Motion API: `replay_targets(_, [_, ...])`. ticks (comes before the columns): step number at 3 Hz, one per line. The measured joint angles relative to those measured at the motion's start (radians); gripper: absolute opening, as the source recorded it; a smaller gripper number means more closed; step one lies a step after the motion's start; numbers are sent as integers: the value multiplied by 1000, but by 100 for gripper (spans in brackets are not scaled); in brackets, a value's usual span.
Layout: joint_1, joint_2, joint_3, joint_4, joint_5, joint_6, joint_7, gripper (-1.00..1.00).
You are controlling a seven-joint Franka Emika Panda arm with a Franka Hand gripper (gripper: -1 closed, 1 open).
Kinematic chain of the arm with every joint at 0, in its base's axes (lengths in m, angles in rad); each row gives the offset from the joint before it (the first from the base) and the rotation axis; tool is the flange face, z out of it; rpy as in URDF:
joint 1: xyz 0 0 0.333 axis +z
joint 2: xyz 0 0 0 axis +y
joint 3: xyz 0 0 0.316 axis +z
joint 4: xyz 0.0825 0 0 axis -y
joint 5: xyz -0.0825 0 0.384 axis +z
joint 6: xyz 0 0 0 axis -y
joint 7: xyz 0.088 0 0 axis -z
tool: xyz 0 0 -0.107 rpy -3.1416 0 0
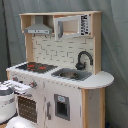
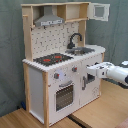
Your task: Play with the kitchen
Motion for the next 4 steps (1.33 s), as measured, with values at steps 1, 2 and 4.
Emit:
replay_targets(1, [-85,0,13,10,1,79,16,100])
replay_targets(2, [-154,1,39,17,1,150,36,100])
replay_targets(4, [-290,-1,101,53,3,311,65,100])
